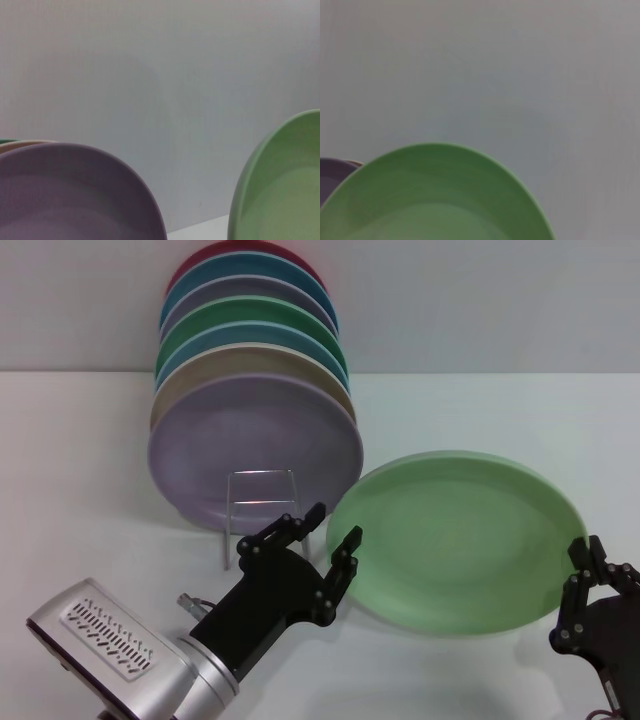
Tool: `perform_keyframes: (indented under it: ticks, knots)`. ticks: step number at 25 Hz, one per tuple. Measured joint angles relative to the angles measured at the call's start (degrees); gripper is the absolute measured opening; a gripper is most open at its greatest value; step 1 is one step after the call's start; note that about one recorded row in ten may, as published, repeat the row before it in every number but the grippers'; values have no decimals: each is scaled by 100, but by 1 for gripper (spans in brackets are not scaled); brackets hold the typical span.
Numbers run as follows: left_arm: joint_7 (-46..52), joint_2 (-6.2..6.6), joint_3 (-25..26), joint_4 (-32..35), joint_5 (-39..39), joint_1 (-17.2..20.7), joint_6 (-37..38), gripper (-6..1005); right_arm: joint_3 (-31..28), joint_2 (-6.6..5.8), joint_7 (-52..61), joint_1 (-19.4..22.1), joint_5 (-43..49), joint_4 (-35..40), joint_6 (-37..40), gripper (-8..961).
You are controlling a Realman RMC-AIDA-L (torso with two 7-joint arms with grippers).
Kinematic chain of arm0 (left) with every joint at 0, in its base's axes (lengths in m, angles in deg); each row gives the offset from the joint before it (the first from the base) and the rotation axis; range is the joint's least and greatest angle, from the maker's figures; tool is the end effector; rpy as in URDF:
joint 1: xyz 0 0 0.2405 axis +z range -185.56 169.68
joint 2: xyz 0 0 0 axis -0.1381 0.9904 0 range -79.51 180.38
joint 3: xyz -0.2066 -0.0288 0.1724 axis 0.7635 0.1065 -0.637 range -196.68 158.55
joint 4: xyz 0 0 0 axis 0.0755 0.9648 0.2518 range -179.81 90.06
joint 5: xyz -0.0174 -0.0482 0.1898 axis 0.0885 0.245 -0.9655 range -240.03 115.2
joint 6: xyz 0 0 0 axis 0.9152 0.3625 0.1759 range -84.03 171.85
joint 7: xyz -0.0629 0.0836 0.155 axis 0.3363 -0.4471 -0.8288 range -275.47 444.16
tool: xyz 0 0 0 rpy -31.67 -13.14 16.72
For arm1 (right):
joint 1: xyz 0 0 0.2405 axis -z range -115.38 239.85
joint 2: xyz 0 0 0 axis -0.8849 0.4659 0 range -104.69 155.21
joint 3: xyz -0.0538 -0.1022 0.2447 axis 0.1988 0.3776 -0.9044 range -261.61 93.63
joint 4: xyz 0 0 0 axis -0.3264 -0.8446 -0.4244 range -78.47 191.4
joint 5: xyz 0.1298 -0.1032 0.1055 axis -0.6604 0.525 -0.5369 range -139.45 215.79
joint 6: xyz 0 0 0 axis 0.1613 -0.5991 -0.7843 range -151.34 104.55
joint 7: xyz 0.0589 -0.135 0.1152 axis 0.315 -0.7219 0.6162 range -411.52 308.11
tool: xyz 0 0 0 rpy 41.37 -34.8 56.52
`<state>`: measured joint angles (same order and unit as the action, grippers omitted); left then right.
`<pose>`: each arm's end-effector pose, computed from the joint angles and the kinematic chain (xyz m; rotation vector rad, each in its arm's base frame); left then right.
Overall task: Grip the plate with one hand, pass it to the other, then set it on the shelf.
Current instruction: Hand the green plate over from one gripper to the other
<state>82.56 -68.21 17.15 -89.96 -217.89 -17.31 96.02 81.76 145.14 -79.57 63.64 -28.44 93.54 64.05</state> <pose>-0.2008 0.2720 -0.1406 -2.1422 -0.3613 -0.8704 0.2755 0.2045 -0.0704 -1.5635 0.3487 0.6686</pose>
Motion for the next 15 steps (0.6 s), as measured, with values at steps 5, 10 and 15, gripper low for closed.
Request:
perform_keyframes:
  ticks: [5,10,15]
  knots:
    - [-2,0,0,0,0,13,0,450,0,0,0,0,-8,1,10,17]
    - [-5,0,33,0,0,9,0,390,0,0,0,0,7,1,9,17]
    - [-1,0,48,1,0,-9,0,387,0,0,0,0,21,1,9,17]
